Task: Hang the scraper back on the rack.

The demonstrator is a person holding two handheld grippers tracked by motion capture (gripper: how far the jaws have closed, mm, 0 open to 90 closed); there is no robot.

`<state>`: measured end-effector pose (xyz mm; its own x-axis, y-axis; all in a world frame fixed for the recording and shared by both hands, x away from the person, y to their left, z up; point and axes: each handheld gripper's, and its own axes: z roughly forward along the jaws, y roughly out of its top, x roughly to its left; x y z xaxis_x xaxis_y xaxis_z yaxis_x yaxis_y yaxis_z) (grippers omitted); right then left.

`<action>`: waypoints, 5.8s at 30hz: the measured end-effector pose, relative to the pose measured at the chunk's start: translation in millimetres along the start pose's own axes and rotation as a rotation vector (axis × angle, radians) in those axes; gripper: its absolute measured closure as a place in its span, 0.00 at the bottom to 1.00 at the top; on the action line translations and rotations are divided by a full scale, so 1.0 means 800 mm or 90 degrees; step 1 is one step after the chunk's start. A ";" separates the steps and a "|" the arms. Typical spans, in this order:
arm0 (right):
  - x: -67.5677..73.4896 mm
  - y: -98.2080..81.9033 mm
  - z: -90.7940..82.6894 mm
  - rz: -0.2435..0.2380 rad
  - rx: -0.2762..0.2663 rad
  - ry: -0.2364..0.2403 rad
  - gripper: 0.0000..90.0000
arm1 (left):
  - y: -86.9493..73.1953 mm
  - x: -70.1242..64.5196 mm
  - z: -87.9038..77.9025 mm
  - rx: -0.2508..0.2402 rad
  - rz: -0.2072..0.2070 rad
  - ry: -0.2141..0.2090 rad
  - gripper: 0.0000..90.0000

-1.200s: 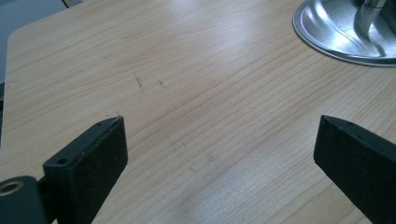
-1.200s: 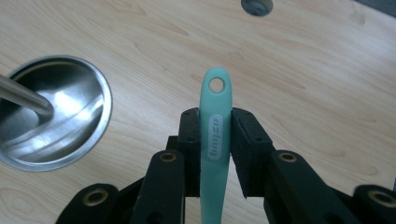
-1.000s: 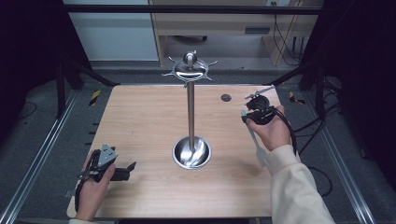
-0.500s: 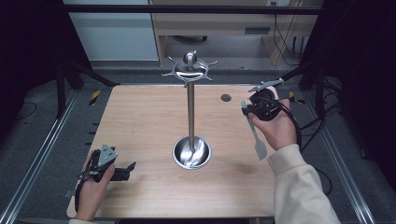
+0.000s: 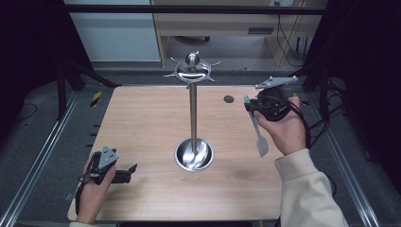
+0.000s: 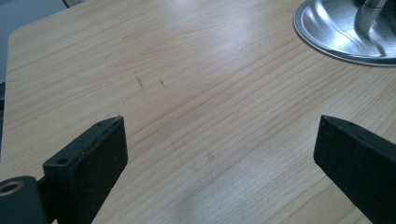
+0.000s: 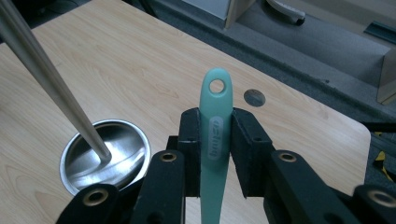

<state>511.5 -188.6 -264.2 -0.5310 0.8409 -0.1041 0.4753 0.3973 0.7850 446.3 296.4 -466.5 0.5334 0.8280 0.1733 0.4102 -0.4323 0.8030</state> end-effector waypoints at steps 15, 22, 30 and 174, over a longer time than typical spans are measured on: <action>0.004 0.005 -0.028 0.008 -0.049 0.016 0.83 | 0.000 0.000 0.000 -0.001 -0.002 0.002 0.03; 0.005 0.006 -0.033 0.004 -0.057 0.019 0.83 | 0.000 0.000 0.000 -0.001 -0.003 0.002 0.03; 0.010 0.011 -0.039 -0.003 -0.071 0.027 0.83 | 0.000 0.000 0.000 -0.001 -0.003 0.003 0.03; 0.094 0.078 -0.062 -0.044 -0.207 0.156 0.82 | 0.000 -0.003 -0.001 0.000 0.001 -0.002 0.03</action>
<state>466.7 -118.9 -192.9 -0.7240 0.6883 -0.0449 0.2070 0.2789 0.9377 444.6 294.9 -466.5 0.5362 0.8262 0.1730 0.4088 -0.4335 0.8031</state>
